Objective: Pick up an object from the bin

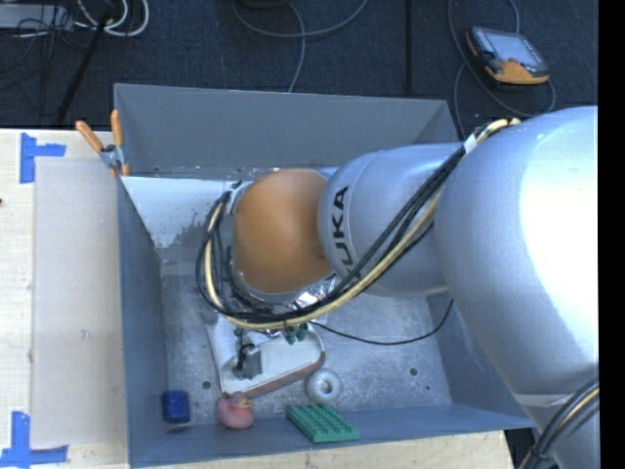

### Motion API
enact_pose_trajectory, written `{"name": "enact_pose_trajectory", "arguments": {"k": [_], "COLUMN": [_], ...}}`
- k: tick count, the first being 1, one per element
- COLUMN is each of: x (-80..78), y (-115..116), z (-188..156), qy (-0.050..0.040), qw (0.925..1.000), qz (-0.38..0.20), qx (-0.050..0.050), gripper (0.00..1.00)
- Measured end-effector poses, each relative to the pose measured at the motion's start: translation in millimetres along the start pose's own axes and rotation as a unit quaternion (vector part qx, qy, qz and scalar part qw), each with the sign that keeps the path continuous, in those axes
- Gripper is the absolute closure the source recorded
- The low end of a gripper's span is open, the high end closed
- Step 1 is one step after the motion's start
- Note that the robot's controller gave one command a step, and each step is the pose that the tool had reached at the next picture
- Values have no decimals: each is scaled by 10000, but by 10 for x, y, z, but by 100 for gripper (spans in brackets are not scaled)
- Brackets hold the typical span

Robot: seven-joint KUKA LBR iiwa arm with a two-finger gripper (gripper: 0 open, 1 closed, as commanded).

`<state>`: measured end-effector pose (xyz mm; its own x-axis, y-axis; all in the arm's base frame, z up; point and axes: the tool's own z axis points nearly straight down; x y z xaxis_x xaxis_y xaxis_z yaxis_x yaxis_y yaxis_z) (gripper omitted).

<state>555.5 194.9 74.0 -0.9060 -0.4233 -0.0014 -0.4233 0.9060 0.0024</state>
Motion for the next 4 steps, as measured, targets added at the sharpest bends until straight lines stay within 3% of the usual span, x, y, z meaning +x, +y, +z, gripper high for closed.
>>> {"name": "enact_pose_trajectory", "arguments": {"k": [2,3,4], "x": [-4,-48,-61], "y": [9,55,53], "z": [-2,-56,-588], "qy": [7,-55,-17], "qw": [10000,10000,10000], "qz": [77,64,74], "qx": [1,-30,12], "gripper": [0,100,100]}}
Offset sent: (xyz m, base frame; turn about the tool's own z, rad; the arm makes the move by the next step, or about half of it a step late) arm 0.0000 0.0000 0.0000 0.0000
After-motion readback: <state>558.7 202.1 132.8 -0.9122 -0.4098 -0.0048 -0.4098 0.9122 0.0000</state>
